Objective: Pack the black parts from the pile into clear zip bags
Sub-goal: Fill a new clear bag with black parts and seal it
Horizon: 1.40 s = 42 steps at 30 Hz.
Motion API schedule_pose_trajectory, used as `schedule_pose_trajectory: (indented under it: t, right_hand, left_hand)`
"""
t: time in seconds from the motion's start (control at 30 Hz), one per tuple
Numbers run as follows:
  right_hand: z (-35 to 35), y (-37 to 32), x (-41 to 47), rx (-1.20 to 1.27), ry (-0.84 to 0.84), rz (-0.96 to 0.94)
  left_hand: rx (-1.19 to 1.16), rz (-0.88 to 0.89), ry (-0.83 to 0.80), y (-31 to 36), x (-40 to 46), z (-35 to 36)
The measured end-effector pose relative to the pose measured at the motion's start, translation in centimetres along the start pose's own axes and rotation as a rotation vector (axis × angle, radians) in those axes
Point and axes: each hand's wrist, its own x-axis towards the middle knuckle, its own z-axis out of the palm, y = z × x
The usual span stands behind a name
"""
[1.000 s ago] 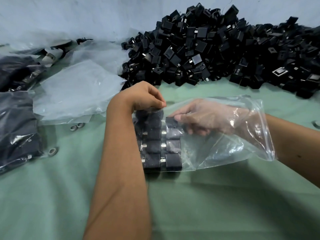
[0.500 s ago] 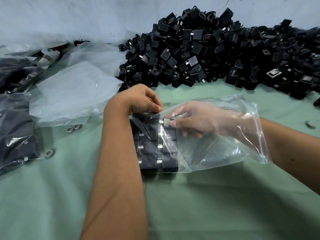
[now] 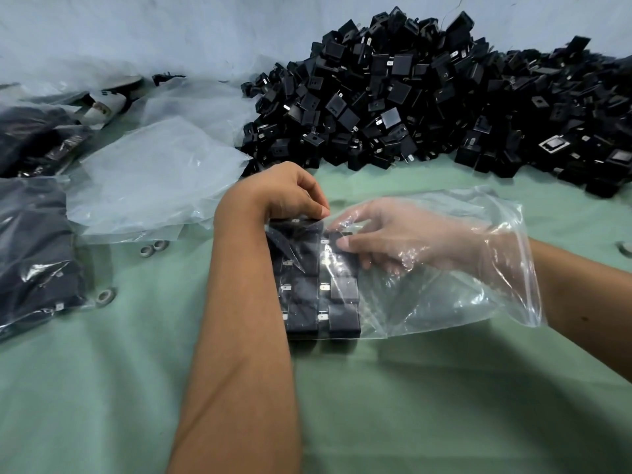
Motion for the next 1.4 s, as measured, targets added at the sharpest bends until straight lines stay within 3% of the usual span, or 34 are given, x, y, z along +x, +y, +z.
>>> schedule_pose_trajectory:
  t: [0.3,0.47,0.57,0.73,0.8,0.9,0.97,1.03,1.1,1.17,1.27,1.4]
  right_hand:
    - [-0.4,0.3,-0.3,-0.073,0.012,-0.018]
    - [-2.3,2.2,-3.2,0.186,-0.010,0.091]
    - [-4.3,3.1,-5.8,0.195,-0.066,0.112]
    - [-7.7,5.2,-9.7,0.333,-0.016,0.225]
    - [-8.5,5.9,-10.0,0.248,0.144,0.327]
    - [-9.2,7.2,-9.2,0.111,0.555,0.424]
    - [-9.5,7.4,-8.2,0.040,0.778,0.424]
    - [-9.8,7.4,-7.3,-0.184,0.922,0.415]
    - [-10.3,7.5,-6.3,-0.511,0.955,0.445]
    - [-10.7,8.2,-5.3,-0.717,0.870,0.513]
    - [-11.3,9.4,-4.5,-0.764,0.791,0.609]
    - [-11.8,10.4,-5.1,-0.710,0.847,0.523]
  left_hand:
    - [0.012,-0.007,-0.007,-0.1,0.0,-0.1]
    - [0.021,-0.023,-0.002,0.0,0.2,0.1]
    - [0.033,0.007,-0.002,0.8,0.3,0.4]
    - [-0.005,0.124,-0.070,3.8,0.7,2.4]
    - [-0.014,0.190,-0.082,5.1,0.8,3.7]
    - [0.006,0.246,-0.135,6.9,1.2,5.9]
    - [0.040,0.282,-0.180,8.1,1.4,7.3]
    - [0.042,0.327,-0.220,9.2,1.3,8.8]
    - [0.004,0.386,-0.268,10.3,0.8,10.0]
    - [0.040,0.446,-0.279,11.1,0.6,11.0]
    - [0.164,0.467,-0.247,12.0,0.3,12.1]
    - [0.226,0.492,-0.205,12.2,0.0,12.1]
